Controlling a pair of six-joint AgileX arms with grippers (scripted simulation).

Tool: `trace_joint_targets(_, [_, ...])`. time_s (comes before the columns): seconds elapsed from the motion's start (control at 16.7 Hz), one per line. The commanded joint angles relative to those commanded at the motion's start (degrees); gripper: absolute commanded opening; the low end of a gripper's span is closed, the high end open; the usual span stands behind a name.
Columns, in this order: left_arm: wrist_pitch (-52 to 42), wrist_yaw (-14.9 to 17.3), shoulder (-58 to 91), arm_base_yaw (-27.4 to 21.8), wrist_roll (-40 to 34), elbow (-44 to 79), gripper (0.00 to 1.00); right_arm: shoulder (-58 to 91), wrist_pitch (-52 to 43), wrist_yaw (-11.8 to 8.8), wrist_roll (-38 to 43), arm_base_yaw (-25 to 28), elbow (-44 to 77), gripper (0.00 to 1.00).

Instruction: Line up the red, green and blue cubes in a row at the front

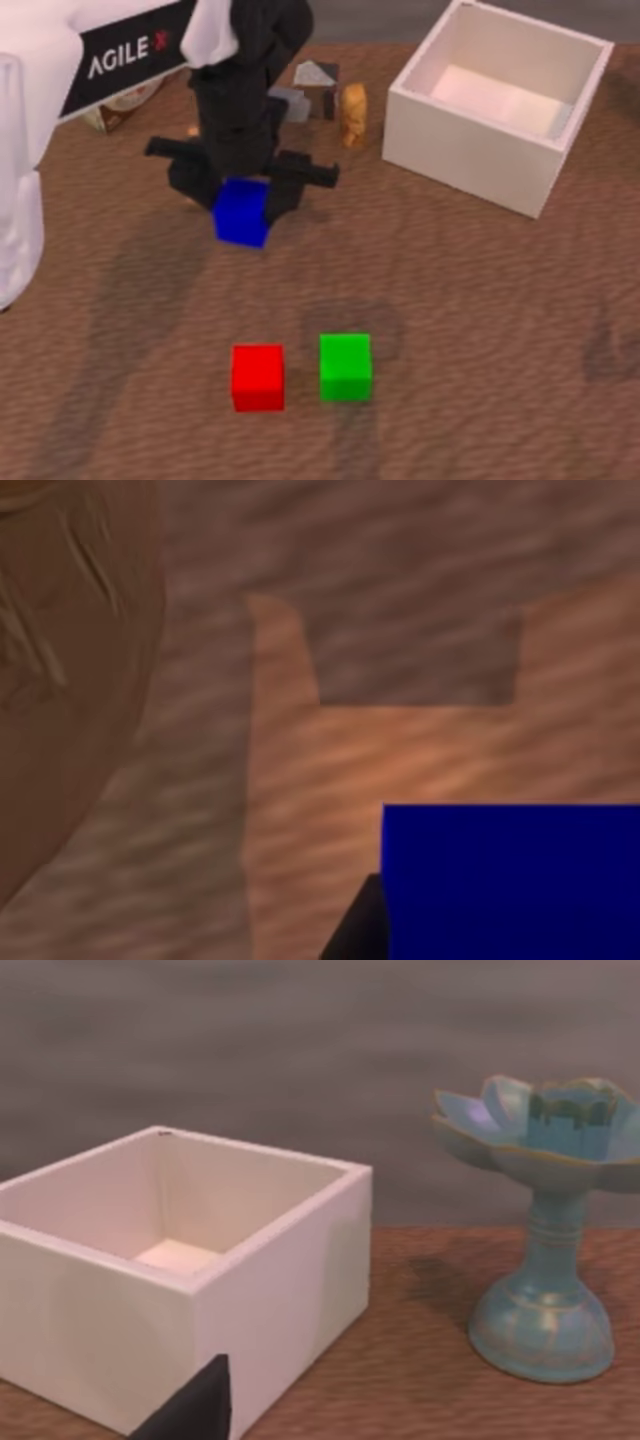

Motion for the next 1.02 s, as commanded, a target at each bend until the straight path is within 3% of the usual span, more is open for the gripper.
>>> trace_joint_targets(0.24, [-2.2,-0.2,1.7,-6.2,-8.6,3.6,0.00,0.0,0.0,0.0,0.0,0.0,0.0,1.00])
trace_joint_targets(0.72, [-8.1,-0.6,5.1,-24.3,-38.4,11.9,0.00,0.0,0.0,0.0,0.0,0.0,0.0,1.00])
trace_joint_targets(1.02, [-8.7,-0.8,5.1,-27.8,-42.9,13.6,0.00,0.0,0.0,0.0,0.0,0.0,0.0,1.00])
